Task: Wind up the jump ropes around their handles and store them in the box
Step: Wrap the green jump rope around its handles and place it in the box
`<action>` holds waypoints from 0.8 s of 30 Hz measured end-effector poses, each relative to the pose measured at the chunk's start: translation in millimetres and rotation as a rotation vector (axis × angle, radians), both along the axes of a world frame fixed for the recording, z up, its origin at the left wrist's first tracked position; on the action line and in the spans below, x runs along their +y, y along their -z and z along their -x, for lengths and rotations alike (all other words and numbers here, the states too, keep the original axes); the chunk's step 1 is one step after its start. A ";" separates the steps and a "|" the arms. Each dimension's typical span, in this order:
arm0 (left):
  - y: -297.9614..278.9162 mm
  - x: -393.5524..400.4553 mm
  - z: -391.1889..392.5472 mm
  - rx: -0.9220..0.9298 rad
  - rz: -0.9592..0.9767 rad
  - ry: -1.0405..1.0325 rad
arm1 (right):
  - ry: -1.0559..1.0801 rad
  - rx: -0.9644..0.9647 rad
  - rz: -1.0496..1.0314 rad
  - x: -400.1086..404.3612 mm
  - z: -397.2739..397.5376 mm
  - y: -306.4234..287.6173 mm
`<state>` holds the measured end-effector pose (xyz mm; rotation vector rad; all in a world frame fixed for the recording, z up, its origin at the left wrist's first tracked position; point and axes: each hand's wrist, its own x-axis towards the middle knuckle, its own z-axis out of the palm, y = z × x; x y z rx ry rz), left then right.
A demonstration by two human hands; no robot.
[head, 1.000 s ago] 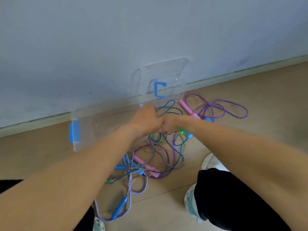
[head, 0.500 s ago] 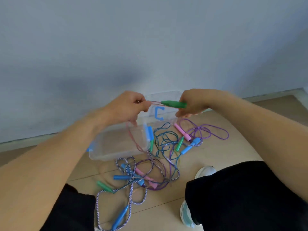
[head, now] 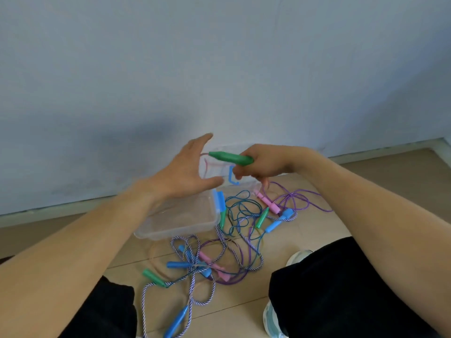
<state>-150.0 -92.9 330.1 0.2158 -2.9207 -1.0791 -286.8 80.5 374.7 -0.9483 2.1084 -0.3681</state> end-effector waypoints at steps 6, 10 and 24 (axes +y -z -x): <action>-2.9 30.4 24.4 0.031 -0.416 0.138 | -0.052 -0.033 -0.106 4.9 5.2 16.8; 8.6 40.9 41.1 -0.172 -0.484 0.041 | 0.059 -0.122 0.003 18.6 17.0 39.0; 101.1 51.1 101.1 -0.325 -0.345 -0.259 | 0.757 -0.651 0.114 89.1 81.7 224.1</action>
